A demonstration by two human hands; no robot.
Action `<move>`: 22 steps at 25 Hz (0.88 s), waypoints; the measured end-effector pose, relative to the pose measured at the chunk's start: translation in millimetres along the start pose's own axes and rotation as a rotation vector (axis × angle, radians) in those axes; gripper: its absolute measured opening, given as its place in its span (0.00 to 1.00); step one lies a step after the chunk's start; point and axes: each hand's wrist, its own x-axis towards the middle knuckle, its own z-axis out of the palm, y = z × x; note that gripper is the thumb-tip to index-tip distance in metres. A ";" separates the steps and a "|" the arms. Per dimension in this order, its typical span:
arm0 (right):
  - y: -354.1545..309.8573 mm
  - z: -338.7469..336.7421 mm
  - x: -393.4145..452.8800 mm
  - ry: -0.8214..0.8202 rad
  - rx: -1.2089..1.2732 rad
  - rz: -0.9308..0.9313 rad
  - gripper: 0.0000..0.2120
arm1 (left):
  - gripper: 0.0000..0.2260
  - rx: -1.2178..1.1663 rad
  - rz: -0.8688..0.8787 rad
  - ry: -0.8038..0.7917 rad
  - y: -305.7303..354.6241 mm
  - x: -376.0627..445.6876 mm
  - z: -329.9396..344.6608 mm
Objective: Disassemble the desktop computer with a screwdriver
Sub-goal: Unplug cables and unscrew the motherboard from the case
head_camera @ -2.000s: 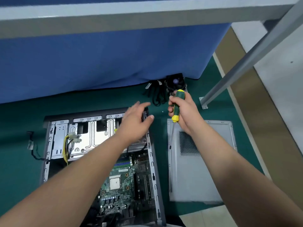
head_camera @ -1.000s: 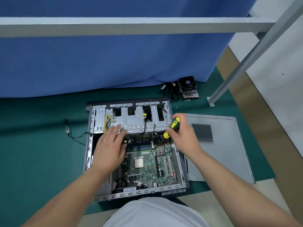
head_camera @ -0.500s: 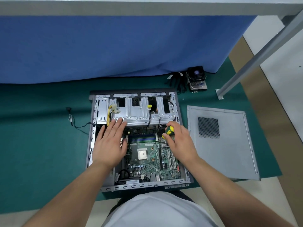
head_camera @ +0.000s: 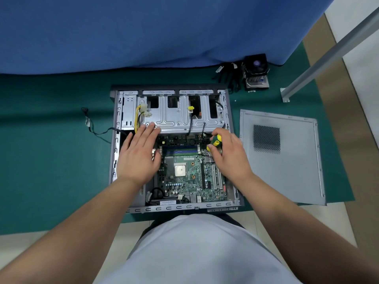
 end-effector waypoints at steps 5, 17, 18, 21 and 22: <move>-7.4 -18.1 15.8 -0.123 0.027 0.057 0.13 | 0.30 0.005 -0.005 0.007 0.5 -0.1 -0.8; -23.9 -47.2 31.3 -0.186 -0.621 -0.150 0.18 | 0.30 -0.028 -0.010 0.006 2.2 -0.3 -4.0; -23.5 -48.0 31.6 -0.202 -0.631 -0.150 0.18 | 0.30 -0.031 -0.011 0.003 2.5 -0.4 -4.4; -23.4 -49.5 32.8 -0.300 -0.554 -0.249 0.17 | 0.30 -0.034 -0.016 -0.002 2.7 -0.4 -5.4; -24.2 -49.7 33.4 -0.306 -0.555 -0.243 0.19 | 0.30 -0.039 -0.018 -0.005 2.5 -0.3 -5.5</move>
